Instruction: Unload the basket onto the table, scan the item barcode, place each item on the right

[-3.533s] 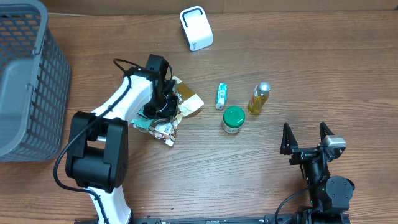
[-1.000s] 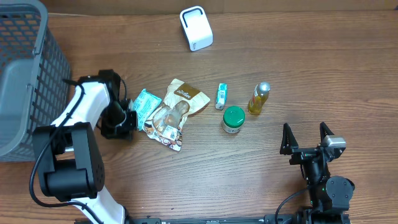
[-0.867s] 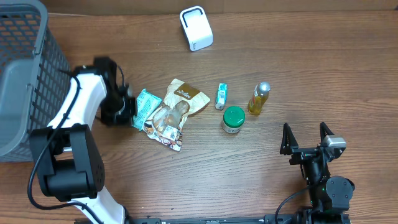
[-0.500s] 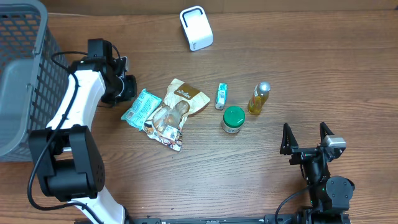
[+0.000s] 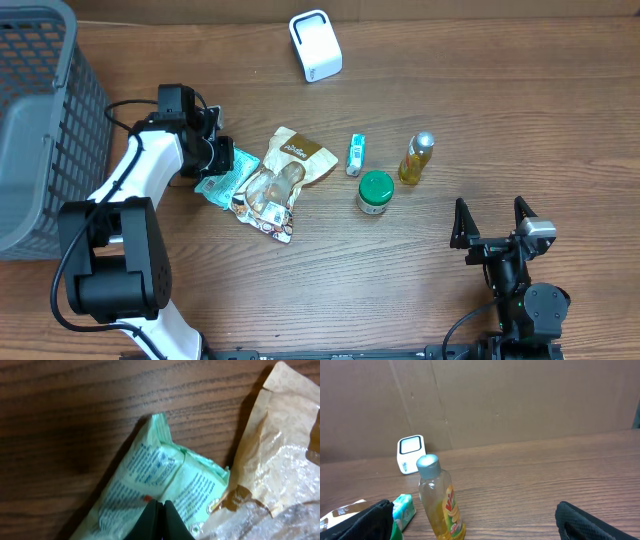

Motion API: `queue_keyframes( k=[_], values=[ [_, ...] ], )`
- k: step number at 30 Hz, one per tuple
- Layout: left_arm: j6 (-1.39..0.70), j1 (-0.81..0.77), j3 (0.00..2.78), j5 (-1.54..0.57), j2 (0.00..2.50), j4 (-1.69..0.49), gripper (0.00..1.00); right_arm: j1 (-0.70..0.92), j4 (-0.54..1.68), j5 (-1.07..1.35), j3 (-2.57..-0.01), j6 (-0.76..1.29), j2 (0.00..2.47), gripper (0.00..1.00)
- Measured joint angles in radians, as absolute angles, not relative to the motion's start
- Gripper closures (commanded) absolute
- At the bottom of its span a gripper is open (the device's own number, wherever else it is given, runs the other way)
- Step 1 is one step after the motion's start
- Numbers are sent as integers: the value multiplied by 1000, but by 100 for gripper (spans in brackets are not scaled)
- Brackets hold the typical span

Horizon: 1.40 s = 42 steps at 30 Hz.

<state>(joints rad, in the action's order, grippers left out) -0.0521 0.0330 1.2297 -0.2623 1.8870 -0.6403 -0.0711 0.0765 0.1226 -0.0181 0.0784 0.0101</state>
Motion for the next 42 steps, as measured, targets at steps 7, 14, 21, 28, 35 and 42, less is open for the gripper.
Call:
queue_keyframes(
  k=[7, 14, 21, 28, 35, 42],
  values=[
    [-53, 32, 1164, -262, 1887, -547, 96, -71, 77, 123, -18, 78, 10, 0],
    [-138, 23, 1164, -193, 1885, -545, 96, -71, 76, 123, -18, 79, 10, 0],
    [-280, 23, 1163, -123, 1872, -546, 96, -71, 76, 123, -18, 78, 10, 0],
    [-349, 24, 1145, -32, 1776, -545, 96, -71, 77, 123, -18, 79, 10, 0],
    [-300, 32, 1146, -10, 1631, -563, 73, -71, 77, 123, -18, 78, 10, 0],
    [-170, 96, 1187, 54, 1620, -621, 47, -71, 76, 123, -18, 78, 10, 0]
  ],
)
